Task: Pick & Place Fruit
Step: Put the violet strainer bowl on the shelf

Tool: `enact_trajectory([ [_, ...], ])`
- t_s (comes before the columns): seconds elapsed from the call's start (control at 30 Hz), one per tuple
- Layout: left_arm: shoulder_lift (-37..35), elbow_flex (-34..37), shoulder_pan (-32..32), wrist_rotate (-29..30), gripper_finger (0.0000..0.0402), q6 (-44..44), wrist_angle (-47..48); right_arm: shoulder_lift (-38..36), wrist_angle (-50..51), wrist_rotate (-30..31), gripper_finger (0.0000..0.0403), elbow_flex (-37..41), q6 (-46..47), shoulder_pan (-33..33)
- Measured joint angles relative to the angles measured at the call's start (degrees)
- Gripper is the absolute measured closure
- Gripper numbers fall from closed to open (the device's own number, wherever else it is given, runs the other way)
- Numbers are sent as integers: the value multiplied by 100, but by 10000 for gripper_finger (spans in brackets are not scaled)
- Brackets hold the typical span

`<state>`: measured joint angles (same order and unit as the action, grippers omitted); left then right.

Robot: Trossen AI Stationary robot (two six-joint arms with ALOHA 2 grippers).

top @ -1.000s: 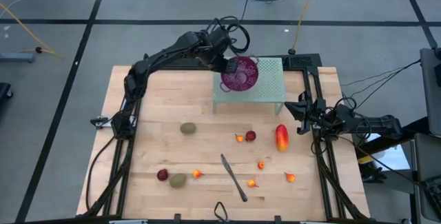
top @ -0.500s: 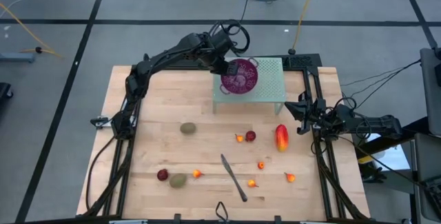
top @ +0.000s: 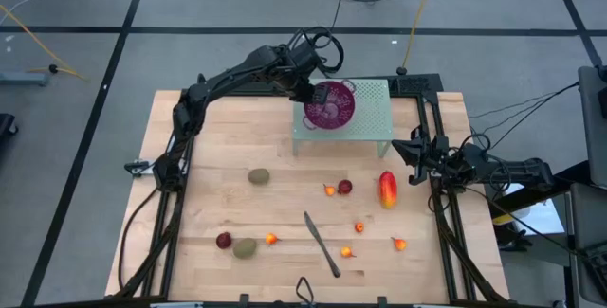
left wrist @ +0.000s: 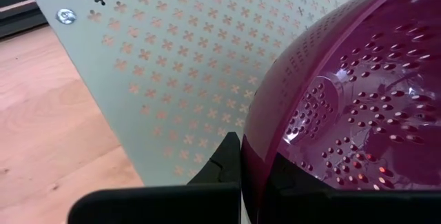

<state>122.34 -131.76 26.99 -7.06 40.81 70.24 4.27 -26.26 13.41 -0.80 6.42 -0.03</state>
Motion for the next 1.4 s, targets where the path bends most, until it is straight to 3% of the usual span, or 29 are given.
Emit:
enact_trajectory([
  [0.37,1,0,10,235,378,-26,-11,-2,-2,-2,403,2,0,2],
  [1.4,0,0,3,259,375,-331,-264,0,-2,-17,403,1,0,1],
])
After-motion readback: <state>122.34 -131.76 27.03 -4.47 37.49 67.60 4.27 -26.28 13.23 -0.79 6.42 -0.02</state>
